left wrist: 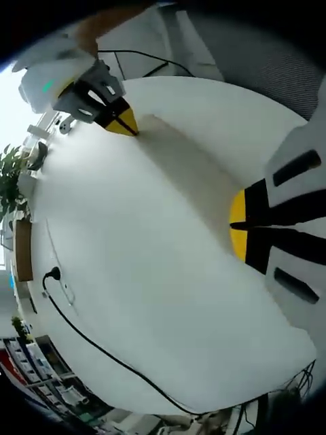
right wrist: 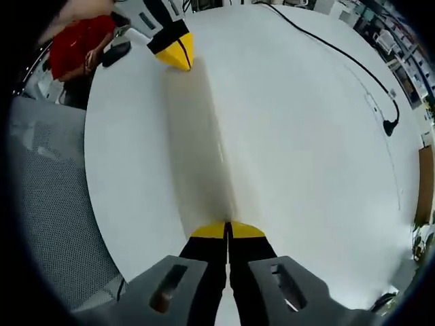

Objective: Arrange the utensils inside the cutlery case until each visible utensil rests in its matching compartment.

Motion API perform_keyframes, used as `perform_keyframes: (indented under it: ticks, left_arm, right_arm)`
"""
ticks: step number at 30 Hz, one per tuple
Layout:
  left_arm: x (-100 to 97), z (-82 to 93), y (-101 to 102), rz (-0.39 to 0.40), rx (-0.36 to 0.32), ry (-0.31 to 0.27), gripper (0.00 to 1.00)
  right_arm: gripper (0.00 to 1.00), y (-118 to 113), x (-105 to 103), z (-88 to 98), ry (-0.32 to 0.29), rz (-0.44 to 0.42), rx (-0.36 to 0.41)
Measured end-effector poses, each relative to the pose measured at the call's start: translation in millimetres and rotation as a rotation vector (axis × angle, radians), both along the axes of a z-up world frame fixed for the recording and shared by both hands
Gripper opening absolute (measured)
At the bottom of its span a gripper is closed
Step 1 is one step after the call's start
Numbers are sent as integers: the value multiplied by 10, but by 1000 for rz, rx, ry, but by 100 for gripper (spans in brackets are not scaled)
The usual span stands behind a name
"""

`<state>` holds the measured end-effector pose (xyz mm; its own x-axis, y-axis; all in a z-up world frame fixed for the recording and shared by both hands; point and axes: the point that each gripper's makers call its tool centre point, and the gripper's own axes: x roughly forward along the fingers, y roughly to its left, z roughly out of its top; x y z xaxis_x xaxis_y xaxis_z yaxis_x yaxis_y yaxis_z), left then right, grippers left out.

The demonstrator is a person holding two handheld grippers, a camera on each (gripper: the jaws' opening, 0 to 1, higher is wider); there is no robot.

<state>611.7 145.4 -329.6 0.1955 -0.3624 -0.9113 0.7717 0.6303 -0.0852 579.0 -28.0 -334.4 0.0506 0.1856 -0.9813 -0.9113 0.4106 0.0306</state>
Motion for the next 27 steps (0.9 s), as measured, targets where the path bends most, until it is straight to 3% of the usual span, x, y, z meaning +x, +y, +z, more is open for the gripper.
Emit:
perform_keyframes:
  ticks: [4, 5, 6, 7, 9, 12, 15, 17, 18, 19, 20, 21, 24, 27]
  left_arm:
    - [22, 8, 4, 9, -1, 21, 0]
    - [32, 21, -24, -66, -12, -7, 0]
    - [22, 28, -21, -77, -20, -12, 0]
    - [-2, 32, 20, -22, -27, 11, 0]
    - [-41, 59, 46, -40, -43, -1, 0]
    - [-81, 117, 45, -71, -69, -21, 0]
    - [-160, 100, -91, -46, -120, 31, 0]
    - [-184, 52, -142, -70, -94, 39, 0]
    - [-197, -3, -112, -101, -38, 42, 0]
    - [-136, 56, -207, -99, -89, 10, 0]
    - [-148, 51, -172, -71, -68, 49, 0]
    - [-161, 60, -161, -105, -49, 48, 0]
    - [-148, 43, -151, -72, -34, 78, 0]
    - [-145, 38, -154, -90, -19, 95, 0]
  right_arm:
    - [0, -4, 12, 1, 1, 4, -18]
    - [0, -8, 16, 3, 4, 2, -23]
    - [0, -11, 17, 7, 6, 2, -23]
    - [0, -23, 17, 9, 7, 15, -21]
    - [0, -11, 6, 25, -16, 63, 10]
    - [0, 59, -38, 83, -16, 23, 65]
    - [0, 197, -43, 99, -4, 17, 101]
    - [0, 320, -56, 78, 11, 22, 116]
    - [0, 361, -69, 65, 23, 19, 119]
    - [0, 391, -89, 43, 37, 21, 113]
    - [0, 399, -96, 24, 40, 27, 102]
    - [0, 351, -86, -6, 28, 32, 61]
    - [0, 370, -70, -20, 43, 30, 58]
    - [0, 368, -72, -21, 53, 30, 25]
